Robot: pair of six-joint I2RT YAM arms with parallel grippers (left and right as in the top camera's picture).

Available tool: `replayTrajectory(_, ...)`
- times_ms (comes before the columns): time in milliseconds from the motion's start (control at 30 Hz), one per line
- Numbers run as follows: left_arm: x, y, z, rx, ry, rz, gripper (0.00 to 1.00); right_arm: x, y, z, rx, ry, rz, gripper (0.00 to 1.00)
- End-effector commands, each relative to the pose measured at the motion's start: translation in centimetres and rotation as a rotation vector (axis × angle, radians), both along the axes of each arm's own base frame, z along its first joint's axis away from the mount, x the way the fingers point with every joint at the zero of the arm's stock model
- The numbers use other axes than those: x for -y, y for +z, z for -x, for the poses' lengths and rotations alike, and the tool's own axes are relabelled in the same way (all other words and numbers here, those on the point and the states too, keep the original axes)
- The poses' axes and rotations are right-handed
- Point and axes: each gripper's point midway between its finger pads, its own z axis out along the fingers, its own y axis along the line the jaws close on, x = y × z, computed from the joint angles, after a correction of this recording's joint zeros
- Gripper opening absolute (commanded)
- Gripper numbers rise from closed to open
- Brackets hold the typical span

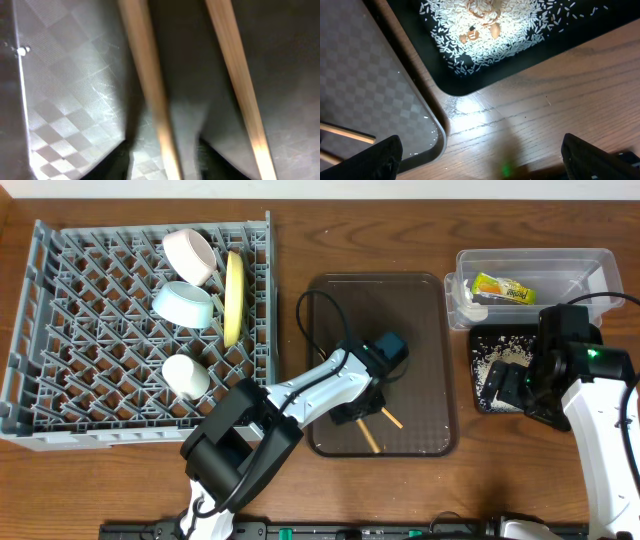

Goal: Sort waste into correct bins and load items into the dishwasher rack
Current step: 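Grasp one chopstick with the left gripper and carry toward the rack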

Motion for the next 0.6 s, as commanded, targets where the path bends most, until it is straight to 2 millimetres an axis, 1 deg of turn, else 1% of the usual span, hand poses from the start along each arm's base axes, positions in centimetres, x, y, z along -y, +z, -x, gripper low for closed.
replayTrajectory(0, -1.1, -1.1, 0.6, -0.021, -0.001, -0.051, 0.33, 0.3, 0.5, -0.1, 0.020, 0.003, 0.007, 0.99)
replayTrajectory(33, -1.0, -1.1, 0.6, -0.020, -0.006, -0.051, 0.29, 0.3, 0.5, -0.1, 0.020, 0.003, 0.007, 0.99)
replayTrajectory(133, -0.9, -1.1, 0.5, -0.015, -0.040, -0.044, 0.24, 0.3, 0.5, -0.1, 0.020, 0.004, 0.007, 0.99)
replayTrajectory(267, -1.0, -1.1, 0.3, -0.012, -0.103, -0.037, 0.20, 0.3, 0.5, -0.1, 0.020, 0.003, 0.007, 0.99)
replayTrajectory(400, -1.4, -1.0, -0.2, -0.011, -0.162, -0.033, 0.19, 0.3, 0.5, -0.1, 0.020, 0.003, 0.007, 0.99)
replayTrajectory(433, -1.6, -1.0, -0.4, -0.011, -0.179, -0.031, 0.15, 0.3, 0.5, -0.1, 0.020, 0.003, 0.007, 0.99)
replayTrajectory(533, -2.2, -1.0, -1.0, -0.014, -0.185, -0.031, 0.06, 0.3, 0.5, -0.1, 0.020, 0.007, 0.007, 0.99)
replayTrajectory(567, -2.4, -1.0, -1.1, -0.015, -0.176, -0.032, 0.06, 0.3, 0.5, -0.1, 0.020, 0.007, 0.007, 0.99)
